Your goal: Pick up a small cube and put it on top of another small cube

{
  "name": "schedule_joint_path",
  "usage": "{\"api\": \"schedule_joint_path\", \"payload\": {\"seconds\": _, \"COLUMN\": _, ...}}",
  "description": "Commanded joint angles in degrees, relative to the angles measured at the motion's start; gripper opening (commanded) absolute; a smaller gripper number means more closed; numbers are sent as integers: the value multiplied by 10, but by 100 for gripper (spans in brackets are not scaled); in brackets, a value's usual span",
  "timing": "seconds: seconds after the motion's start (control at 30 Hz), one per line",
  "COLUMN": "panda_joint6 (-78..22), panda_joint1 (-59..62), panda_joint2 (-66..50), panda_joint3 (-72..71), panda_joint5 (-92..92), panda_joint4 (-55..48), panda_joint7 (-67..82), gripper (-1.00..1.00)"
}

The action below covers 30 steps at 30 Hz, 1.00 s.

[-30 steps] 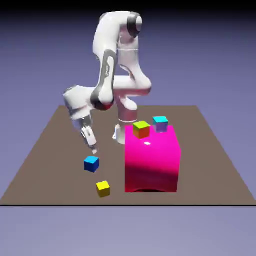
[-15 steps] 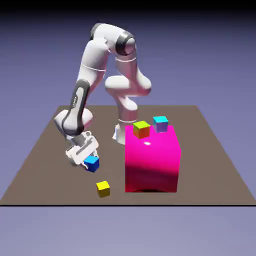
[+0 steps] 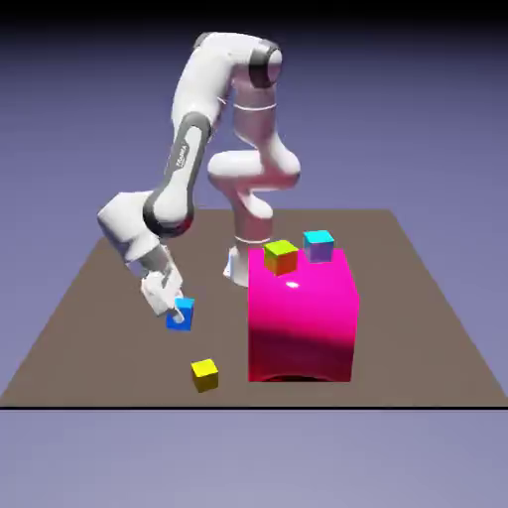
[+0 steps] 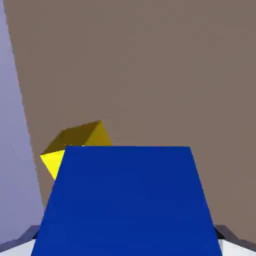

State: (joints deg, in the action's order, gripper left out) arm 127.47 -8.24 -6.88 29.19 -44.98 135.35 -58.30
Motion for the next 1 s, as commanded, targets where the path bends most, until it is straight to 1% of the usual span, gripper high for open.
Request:
{"api": "schedule_joint_path", "payload": {"seconds": 0.0, "panda_joint6": -5, "panda_joint1": -17, "panda_joint2": 3, "panda_joint3": -13, "panda_joint5": 14, "panda_joint4": -21, "panda_joint7": 10, "gripper": -100}}
{"api": "schedule_joint_path", "payload": {"seconds": 0.13, "panda_joint6": -65, "panda_joint1": -63, "panda_joint2": 25, "panda_joint3": -84, "panda_joint5": 86, "panda_joint4": -95, "panda_joint7": 54, "gripper": -100}}
{"api": "schedule_joint_path", "payload": {"seconds": 0.73, "panda_joint6": -508, "panda_joint1": 61, "panda_joint2": 132, "panda_joint3": -359, "panda_joint5": 440, "panda_joint4": -173, "panda_joint7": 130, "gripper": -100}}
{"api": "schedule_joint_path", "payload": {"seconds": 0.77, "panda_joint6": -508, "panda_joint1": 61, "panda_joint2": 132, "panda_joint3": -359, "panda_joint5": 440, "panda_joint4": -173, "panda_joint7": 130, "gripper": -100}}
{"api": "schedule_joint_path", "payload": {"seconds": 0.97, "panda_joint6": -413, "panda_joint1": 60, "panda_joint2": 155, "panda_joint3": -359, "panda_joint5": 438, "panda_joint4": -56, "panda_joint7": 133, "gripper": -100}}
